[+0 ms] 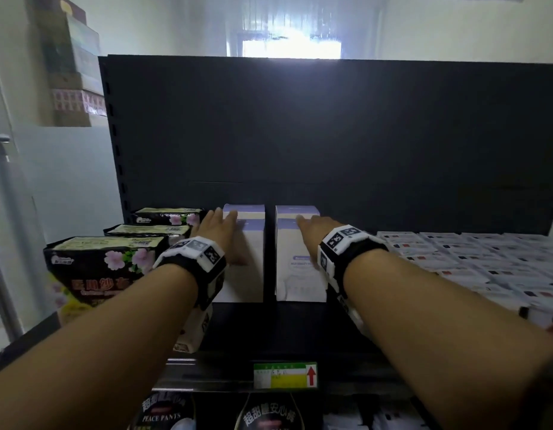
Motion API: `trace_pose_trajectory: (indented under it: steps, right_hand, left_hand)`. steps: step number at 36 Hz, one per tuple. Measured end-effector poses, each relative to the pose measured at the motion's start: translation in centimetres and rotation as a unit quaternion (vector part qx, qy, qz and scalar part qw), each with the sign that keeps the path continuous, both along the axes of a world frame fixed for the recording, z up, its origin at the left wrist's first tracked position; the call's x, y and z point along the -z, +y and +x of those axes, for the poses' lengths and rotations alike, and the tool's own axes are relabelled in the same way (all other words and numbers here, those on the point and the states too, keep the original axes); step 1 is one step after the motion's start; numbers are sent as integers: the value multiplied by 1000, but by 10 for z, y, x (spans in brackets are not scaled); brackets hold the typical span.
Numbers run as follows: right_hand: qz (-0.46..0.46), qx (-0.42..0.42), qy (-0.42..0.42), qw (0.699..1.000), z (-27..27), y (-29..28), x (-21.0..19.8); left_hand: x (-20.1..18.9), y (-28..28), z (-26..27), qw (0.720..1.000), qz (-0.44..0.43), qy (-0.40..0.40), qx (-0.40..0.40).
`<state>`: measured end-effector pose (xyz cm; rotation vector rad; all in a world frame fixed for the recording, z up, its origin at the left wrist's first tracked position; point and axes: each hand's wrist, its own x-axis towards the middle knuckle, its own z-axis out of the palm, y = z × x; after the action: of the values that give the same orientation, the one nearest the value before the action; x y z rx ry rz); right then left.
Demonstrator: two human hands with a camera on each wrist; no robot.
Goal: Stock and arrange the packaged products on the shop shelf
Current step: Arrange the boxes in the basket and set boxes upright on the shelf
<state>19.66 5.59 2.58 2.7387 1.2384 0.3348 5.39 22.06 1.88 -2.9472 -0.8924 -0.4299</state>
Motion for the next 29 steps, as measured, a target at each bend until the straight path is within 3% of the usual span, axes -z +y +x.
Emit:
trace_pose_trajectory:
  steps: [4, 9, 14, 22, 29]
  right_hand:
    - [55, -5, -14, 998, -18, -8, 16]
    - [163, -144, -99, 971, -63, -18, 29]
    - [131, -238, -37, 962, -117, -34, 41]
    - [52, -231, 120, 964, -168, -77, 86]
    - [-15, -159, 246, 956, -200, -98, 171]
  left_hand:
    - [14, -21, -27, 999, -19, -44, 17]
    - [39, -53, -56, 986, -27, -166, 10]
    - [57, -91, -82, 974, -21, -224, 30]
    - [84, -137, -133, 978, -133, -130, 96]
    - [179, -144, -176, 966, -233, -32, 109]
